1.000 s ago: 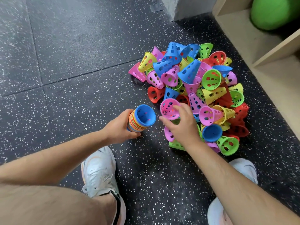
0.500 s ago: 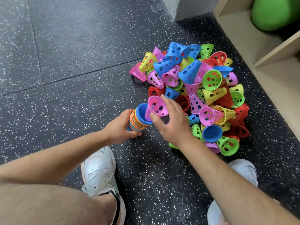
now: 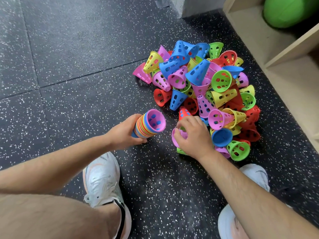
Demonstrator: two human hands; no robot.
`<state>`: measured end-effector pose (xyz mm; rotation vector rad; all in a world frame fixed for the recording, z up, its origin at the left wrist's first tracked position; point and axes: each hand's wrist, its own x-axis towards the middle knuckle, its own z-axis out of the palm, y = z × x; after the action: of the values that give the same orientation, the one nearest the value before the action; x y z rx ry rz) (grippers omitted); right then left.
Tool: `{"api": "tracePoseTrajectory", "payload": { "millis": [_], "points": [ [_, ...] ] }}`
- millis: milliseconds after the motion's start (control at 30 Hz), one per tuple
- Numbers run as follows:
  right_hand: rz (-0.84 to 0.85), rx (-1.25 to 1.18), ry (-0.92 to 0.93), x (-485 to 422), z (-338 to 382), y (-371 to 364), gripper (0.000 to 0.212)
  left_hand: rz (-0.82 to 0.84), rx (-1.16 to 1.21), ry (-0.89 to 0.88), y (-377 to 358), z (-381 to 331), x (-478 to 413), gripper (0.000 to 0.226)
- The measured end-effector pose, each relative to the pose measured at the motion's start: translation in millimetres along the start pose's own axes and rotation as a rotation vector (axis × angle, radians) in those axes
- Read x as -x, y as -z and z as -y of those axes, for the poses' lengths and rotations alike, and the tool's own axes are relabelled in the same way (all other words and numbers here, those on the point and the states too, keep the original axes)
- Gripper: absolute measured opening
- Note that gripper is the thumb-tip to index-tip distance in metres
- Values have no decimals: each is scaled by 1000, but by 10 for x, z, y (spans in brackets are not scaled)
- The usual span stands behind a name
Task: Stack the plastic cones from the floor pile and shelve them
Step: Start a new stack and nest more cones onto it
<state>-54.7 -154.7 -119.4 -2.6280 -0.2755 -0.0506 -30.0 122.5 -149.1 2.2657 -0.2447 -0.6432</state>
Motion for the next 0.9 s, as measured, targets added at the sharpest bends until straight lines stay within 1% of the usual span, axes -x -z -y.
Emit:
{"api": "tracePoseTrajectory", "payload": {
  "millis": [67,167,267,367,433,533,567,667,733,833,900],
  "points": [
    [24,111,17,109,-103,-45,15,3,-1,7,2,-7,-3,86],
    [69,210,27,231,-180,-133,25,6,1,11,-2,0,-7,87],
    [137,265,-11,285,-156,-189,34,2,-2,6,-14,4,-3,87],
    [219,299,-38,266,-94,-201,36,7,9,-2,-22,11,1,87],
    [225,277,-40,231,-83,-209,40,9,10,-2,-26,26,-2,87],
    [132,82,-86,177,-62,-191,66,1,22,14,-31,48,-5,88],
    [75,-3,-95,157,-47,-179,69,-4,29,15,-28,42,-3,88],
    [-96,-164,-113,68,50,-89,60,-5,48,19,-26,45,-8,87],
    [-156,-243,-150,-13,156,0,58,-4,47,26,-25,48,-5,87],
    [-195,-321,-209,-112,299,88,72,-5,48,28,-21,44,-2,87],
    [-180,-330,-198,-169,355,115,80,-4,59,29,-15,36,3,88]
  ]
}}
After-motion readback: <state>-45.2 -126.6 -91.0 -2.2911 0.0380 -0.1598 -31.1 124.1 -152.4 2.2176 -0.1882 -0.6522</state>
